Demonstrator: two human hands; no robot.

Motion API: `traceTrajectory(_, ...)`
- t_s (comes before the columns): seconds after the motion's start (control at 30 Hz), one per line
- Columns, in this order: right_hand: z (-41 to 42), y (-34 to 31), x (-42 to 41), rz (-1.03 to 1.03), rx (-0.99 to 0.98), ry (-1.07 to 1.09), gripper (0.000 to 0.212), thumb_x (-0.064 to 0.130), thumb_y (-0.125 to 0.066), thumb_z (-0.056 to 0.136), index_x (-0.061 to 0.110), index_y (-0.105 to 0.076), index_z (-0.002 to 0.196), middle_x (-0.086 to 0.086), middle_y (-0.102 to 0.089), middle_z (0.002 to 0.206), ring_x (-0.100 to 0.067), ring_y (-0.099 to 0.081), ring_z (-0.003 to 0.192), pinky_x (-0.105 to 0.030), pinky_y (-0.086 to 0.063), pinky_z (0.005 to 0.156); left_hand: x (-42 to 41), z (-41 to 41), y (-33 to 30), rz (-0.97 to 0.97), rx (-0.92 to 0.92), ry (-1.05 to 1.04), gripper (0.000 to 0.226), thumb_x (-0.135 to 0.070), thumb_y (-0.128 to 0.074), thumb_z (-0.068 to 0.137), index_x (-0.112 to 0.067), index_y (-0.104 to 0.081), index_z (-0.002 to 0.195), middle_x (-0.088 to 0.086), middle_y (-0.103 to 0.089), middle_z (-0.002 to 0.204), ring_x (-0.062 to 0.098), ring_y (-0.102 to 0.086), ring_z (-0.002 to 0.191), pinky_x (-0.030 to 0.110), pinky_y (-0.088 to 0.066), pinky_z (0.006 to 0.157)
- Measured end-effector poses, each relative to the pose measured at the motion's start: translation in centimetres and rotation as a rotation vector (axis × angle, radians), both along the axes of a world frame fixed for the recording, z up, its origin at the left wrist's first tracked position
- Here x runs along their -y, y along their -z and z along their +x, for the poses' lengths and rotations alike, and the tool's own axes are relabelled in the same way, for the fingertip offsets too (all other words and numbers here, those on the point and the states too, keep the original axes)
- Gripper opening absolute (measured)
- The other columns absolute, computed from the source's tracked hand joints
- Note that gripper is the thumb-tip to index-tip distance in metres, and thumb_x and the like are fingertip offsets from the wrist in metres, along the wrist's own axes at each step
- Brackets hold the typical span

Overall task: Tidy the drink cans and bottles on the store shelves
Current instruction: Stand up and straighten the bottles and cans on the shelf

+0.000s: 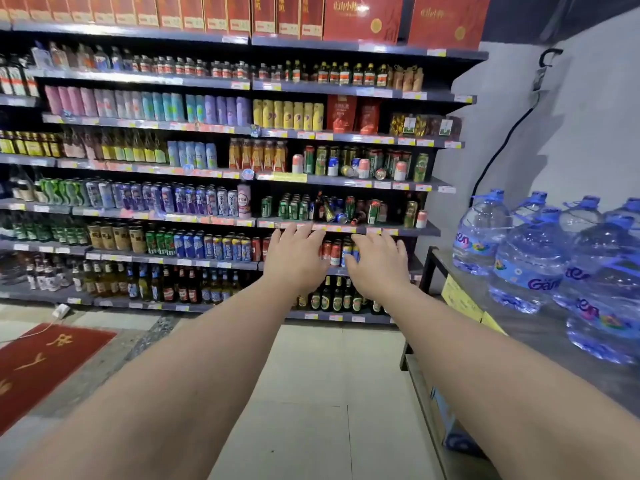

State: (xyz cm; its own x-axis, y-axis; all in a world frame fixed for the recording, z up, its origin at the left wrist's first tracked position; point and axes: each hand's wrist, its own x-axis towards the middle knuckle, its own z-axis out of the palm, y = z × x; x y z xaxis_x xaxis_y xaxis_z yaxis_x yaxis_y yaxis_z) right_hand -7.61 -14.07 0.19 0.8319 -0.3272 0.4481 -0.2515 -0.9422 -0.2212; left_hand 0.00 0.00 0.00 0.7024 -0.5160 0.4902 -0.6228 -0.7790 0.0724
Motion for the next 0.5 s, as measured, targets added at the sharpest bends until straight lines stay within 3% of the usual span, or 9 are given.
traceTrajectory(0.07,1.0,0.9,-0.2,-0.035,-0.022,-0.006,0.036,0.04,-0.041,0.098,0.021,-0.057,0.124,-0.002,-0.058,0.126,-0.029,-0.044,0.127,-0.049,-0.029,0.106,0.0,1.0,0.8,0.019,-0.044,-0.008,0.058,-0.047,-0.046,0.093,-0.025,-0.035,0.147,0.002,-0.033,0.155,0.028,-0.023,0.144,0.05,-0.015,0.115)
traceTrajectory(0.13,1.8,2.0,0.0,-0.013,-0.065,0.005,0.034,0.04,-0.044,0.096,0.02,-0.06,0.119,-0.002,-0.062,0.118,-0.028,-0.05,0.119,-0.046,-0.039,0.1,0.3,2.4,2.2,0.044,-0.092,-0.004,0.057,-0.045,-0.048,0.091,-0.026,-0.039,0.144,0.002,-0.039,0.151,0.027,-0.03,0.14,0.05,-0.02,0.113)
traceTrajectory(0.33,5.5,5.4,4.2,0.056,-0.146,0.066,0.034,0.041,-0.046,0.094,0.019,-0.058,0.119,-0.005,-0.062,0.115,-0.029,-0.054,0.112,-0.043,-0.042,0.09,4.4,6.5,5.1,0.097,-0.172,0.03,0.048,-0.04,-0.052,0.088,-0.023,-0.051,0.133,0.0,-0.057,0.13,0.025,-0.049,0.121,0.045,-0.033,0.103)
traceTrajectory(0.5,11.3,7.3,10.2,0.08,-0.2,0.089,0.033,0.041,-0.045,0.095,0.021,-0.056,0.118,-0.005,-0.058,0.118,-0.028,-0.053,0.11,-0.042,-0.043,0.089,10.2,12.3,6.8,0.163,-0.2,0.031,0.05,-0.038,-0.051,0.087,-0.022,-0.049,0.135,0.001,-0.054,0.136,0.026,-0.048,0.124,0.046,-0.035,0.103)
